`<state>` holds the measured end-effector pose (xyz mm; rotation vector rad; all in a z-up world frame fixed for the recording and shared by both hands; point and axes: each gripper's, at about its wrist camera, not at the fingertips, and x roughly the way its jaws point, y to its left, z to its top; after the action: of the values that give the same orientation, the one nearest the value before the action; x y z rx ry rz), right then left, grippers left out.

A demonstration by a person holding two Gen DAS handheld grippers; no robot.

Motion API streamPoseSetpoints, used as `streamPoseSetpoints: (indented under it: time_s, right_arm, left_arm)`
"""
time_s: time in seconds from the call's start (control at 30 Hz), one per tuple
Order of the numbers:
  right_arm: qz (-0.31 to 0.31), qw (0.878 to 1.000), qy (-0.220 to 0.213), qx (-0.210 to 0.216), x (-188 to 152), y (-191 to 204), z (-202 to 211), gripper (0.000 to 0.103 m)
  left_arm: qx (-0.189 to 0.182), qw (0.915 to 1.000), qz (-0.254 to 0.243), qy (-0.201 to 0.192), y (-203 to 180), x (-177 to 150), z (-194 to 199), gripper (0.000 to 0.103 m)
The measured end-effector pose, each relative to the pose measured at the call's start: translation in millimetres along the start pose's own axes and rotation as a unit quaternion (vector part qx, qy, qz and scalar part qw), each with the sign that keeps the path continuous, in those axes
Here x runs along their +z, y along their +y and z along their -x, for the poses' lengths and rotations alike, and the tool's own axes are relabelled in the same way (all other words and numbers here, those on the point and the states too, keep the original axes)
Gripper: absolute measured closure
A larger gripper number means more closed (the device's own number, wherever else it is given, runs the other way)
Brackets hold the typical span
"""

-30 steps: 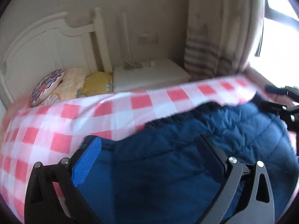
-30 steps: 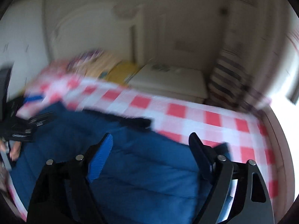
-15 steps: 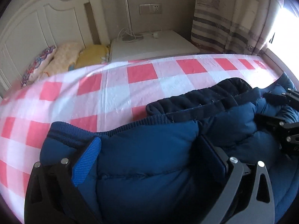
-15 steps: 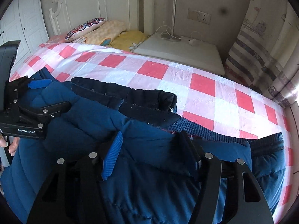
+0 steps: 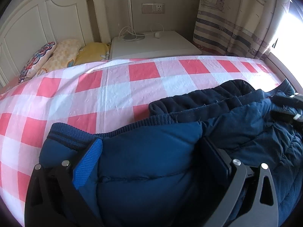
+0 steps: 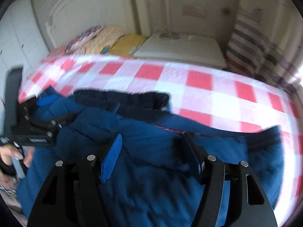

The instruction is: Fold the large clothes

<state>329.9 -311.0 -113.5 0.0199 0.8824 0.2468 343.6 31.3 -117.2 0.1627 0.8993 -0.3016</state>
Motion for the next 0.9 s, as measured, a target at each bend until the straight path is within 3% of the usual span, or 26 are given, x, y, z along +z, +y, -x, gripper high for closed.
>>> streamPoseSetpoints:
  time_s: [0.1, 0.2, 0.27, 0.33, 0.47, 0.67, 0.9]
  right_arm:
    - [-0.008, 0.998, -0.042, -0.055, 2.9, -20.1, 29.7, 0.03]
    - [-0.042, 0.995, -0.027, -0.088, -3.3, -58.3, 27.1, 0.03]
    - [-0.069, 0.995, 0.005, -0.075, -16.5, -81.2, 3.3, 0.029]
    - [-0.101, 0.994, 0.002, -0.044, -22.8, -95.0, -6.7, 0.028]
    - [-0.085, 0.995, 0.002, -0.057, -22.1, -89.9, -12.2, 0.027]
    - [-0.103, 0.994, -0.01, -0.031, -26.8, -100.6, -12.5, 0.026]
    - [-0.096, 0.994, -0.001, -0.05, -24.1, -93.8, -7.8, 0.026]
  left_arm:
    - [0.0, 1.0, 0.0, 0.0, 0.4, -0.2, -0.1, 0.002]
    - [-0.001, 1.0, 0.001, 0.0, 0.1, -0.3, 0.1, 0.002]
    - [-0.004, 1.0, 0.002, 0.0, 0.1, -0.7, 0.2, 0.002]
    - [-0.006, 1.0, 0.004, 0.0, 0.5, -0.9, 0.6, 0.002]
    - [-0.006, 1.0, 0.003, 0.0, 0.9, -0.9, 0.8, 0.002]
    - [-0.009, 0.9999, 0.006, 0.0, 0.9, -1.1, 1.2, 0.002]
    - [-0.009, 0.9999, 0.004, 0.001, 1.5, -1.0, 2.4, 0.002]
